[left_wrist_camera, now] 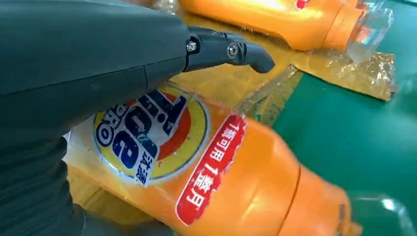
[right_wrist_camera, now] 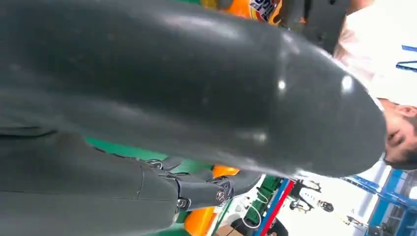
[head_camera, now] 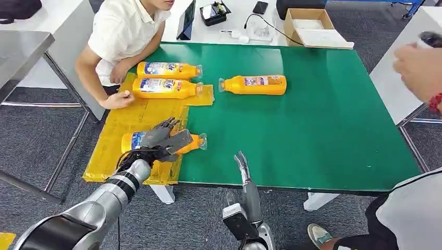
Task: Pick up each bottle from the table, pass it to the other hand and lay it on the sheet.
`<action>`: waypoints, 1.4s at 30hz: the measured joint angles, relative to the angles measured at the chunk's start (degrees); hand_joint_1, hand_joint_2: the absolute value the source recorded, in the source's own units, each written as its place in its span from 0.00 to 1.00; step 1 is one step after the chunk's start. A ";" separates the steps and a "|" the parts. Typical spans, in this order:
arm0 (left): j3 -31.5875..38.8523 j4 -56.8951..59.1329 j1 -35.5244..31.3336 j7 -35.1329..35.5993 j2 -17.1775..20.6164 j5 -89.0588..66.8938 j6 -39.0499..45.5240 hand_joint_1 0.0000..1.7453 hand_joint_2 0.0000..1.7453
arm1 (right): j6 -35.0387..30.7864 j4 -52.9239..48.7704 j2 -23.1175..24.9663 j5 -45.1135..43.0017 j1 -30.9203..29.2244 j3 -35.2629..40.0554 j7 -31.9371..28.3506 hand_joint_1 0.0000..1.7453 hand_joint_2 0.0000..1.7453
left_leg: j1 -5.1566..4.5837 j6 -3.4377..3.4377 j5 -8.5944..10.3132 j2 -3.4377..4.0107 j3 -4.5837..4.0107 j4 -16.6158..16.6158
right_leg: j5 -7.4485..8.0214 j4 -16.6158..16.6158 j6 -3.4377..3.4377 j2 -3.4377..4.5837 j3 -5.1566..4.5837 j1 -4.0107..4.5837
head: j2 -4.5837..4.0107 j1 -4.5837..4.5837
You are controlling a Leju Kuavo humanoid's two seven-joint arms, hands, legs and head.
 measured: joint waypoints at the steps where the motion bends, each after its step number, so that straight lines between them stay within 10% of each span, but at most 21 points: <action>1: 0.42 0.00 0.01 -0.07 -0.09 0.00 -0.04 0.00 1.00 | 0.00 0.15 0.02 0.00 -0.01 0.04 0.00 0.00 0.00 | 0.00 0.00 0.00 0.00 0.02 0.00 | 0.00 0.00 0.00 0.00 0.01 0.00 | 0.00 0.00; 16: 6.75 0.11 0.00 -8.75 -1.40 13.78 -8.45 0.00 1.00 | -1.26 2.49 0.39 -1.33 -0.64 0.28 -1.20 0.00 0.00 | 0.00 0.00 0.01 0.01 0.19 0.00 | 0.00 0.00 0.00 0.00 0.17 0.00 | 0.00 -0.02; 23: 9.86 -17.17 11.89 -14.53 -4.17 56.05 -22.43 0.00 1.00 | -2.73 3.37 0.31 -3.81 -0.37 1.11 -1.82 0.00 0.00 | -0.03 0.00 0.00 0.12 -0.03 0.00 | 0.01 0.00 0.01 0.04 -0.07 -0.04 | 0.00 0.00; 24: 9.77 -20.87 14.20 -14.36 -4.46 61.77 -22.86 0.00 1.00 | -2.73 3.37 0.28 -4.77 -0.20 1.16 -2.21 0.00 1.00 | -0.03 -0.01 -0.02 0.12 -0.05 0.00 | 0.01 0.00 0.01 0.04 -0.11 -0.04 | 0.00 0.00; 27: 9.08 -29.48 19.10 -15.70 -4.83 68.70 -19.32 0.00 1.00 | -2.75 2.91 0.33 -7.62 0.43 1.11 -2.69 0.00 1.00 | -0.03 -0.03 -0.05 0.12 -0.09 0.00 | -0.02 -0.01 0.01 0.04 -0.19 -0.03 | 0.00 -0.02; 28: 8.66 -32.06 20.74 -16.77 -4.85 68.04 -16.93 0.00 1.00 | -2.73 2.56 0.31 -8.77 0.78 1.05 -2.75 0.00 0.00 | -0.03 -0.03 -0.05 0.11 -0.14 0.00 | -0.03 -0.01 0.01 0.04 -0.22 -0.03 | 0.00 -0.02; 29: 7.37 -37.35 23.96 -19.07 -4.87 64.80 -11.16 0.00 1.00 | -2.58 1.51 0.31 -11.59 1.52 0.79 -2.82 0.00 0.00 | -0.01 -0.02 -0.05 0.05 -0.31 0.00 | -0.04 -0.01 -0.01 0.02 -0.40 0.00 | 0.00 0.00; 30: 6.36 -40.55 25.62 -20.08 -4.85 63.65 -8.52 0.00 1.00 | -2.49 0.82 0.33 -13.10 1.93 0.46 -2.91 0.00 1.00 | -0.01 -0.02 -0.05 0.02 -0.43 0.00 | -0.04 -0.01 -0.01 0.01 -0.49 0.00 | 0.00 -0.02; 37: 2.17 -57.51 32.64 -25.27 -4.85 65.77 1.75 0.00 1.00 | -3.15 -4.44 0.68 -23.13 3.52 -3.26 -3.26 0.00 1.00 | -0.02 -0.02 -0.04 0.05 -0.50 0.00 | -0.04 -0.02 -0.01 0.01 -0.55 -0.01 | 0.00 0.00; 38: 1.88 -59.23 33.24 -25.51 -4.85 65.62 2.25 0.00 1.00 | -3.71 -5.05 0.79 -23.15 3.53 -3.74 -3.30 0.00 0.00 | -0.02 -0.02 -0.04 0.04 -0.49 0.00 | -0.03 -0.02 -0.01 0.01 -0.54 -0.01 | 0.00 0.02; 39: 1.60 -60.61 33.82 -25.84 -4.83 65.77 2.82 0.00 1.00 | -5.21 -5.62 0.90 -22.29 3.63 -4.11 -3.32 0.00 1.00 | -0.02 -0.02 -0.04 0.07 -0.49 0.00 | -0.03 -0.02 -0.01 0.03 -0.55 -0.01 | 0.00 -0.02; 40: 1.34 -61.89 34.30 -25.99 -4.83 66.55 3.36 0.00 1.00 | -7.24 -6.20 0.96 -21.10 3.76 -4.46 -3.34 0.00 1.00 | -0.02 -0.02 -0.04 0.09 -0.49 0.00 | -0.02 -0.01 0.00 0.03 -0.55 -0.01 | 0.00 -0.02; 41: 1.27 -63.03 34.79 -25.84 -4.83 68.10 3.45 0.00 1.00 | -9.09 -6.84 0.96 -20.46 3.83 -4.96 -3.37 0.00 0.00 | -0.02 -0.02 -0.04 0.08 -0.49 0.00 | -0.02 -0.02 0.00 0.03 -0.55 -0.01 | 0.00 -0.02; 42: 1.29 -63.98 35.30 -25.44 -4.81 69.71 3.45 0.00 1.00 | -9.42 -7.30 0.92 -20.13 3.79 -5.69 -3.37 0.00 0.00 | -0.02 -0.02 -0.04 0.08 -0.49 0.00 | -0.02 -0.01 0.00 0.03 -0.54 -0.01 | 0.00 0.00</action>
